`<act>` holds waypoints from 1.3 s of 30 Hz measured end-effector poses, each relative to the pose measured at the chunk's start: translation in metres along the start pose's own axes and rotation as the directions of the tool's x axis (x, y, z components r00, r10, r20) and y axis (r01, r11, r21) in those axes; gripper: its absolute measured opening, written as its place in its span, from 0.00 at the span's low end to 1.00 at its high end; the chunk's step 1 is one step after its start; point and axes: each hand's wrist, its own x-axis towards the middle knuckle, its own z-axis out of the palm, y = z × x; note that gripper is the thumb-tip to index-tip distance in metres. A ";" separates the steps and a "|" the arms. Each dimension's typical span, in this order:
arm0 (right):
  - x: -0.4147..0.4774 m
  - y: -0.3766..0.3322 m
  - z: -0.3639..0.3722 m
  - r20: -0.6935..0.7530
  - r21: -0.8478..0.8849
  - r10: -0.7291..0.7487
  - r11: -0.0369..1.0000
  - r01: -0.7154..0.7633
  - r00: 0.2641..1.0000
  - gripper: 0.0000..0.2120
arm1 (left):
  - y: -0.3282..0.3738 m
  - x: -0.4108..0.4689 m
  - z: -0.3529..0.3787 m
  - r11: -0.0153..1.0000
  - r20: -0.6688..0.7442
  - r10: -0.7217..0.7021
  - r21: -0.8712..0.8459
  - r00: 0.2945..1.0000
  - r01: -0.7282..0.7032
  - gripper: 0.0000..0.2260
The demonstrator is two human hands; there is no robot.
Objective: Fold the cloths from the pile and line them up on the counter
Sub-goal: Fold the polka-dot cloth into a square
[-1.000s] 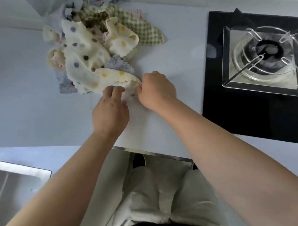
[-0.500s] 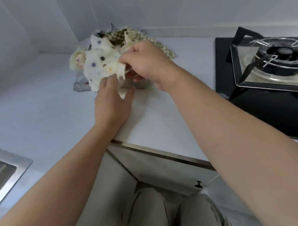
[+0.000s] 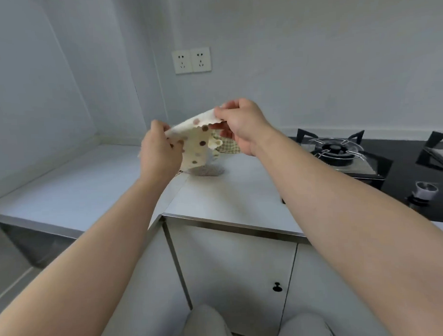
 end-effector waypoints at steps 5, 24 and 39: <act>-0.024 -0.029 -0.022 0.022 0.006 -0.061 0.998 0.061 0.998 0.10 | 0.020 -0.010 -0.019 0.996 -0.029 0.089 0.021 0.996 -0.088 0.05; 0.005 -0.003 -0.099 -0.127 -0.490 -0.400 0.821 0.293 0.908 0.07 | 0.036 0.020 0.002 0.953 -0.100 0.297 -0.037 0.950 -0.301 0.11; -0.042 0.091 -0.138 0.323 -0.797 0.075 0.559 0.228 0.944 0.15 | -0.077 -0.040 -0.003 0.877 0.585 0.318 0.116 0.746 -0.466 0.15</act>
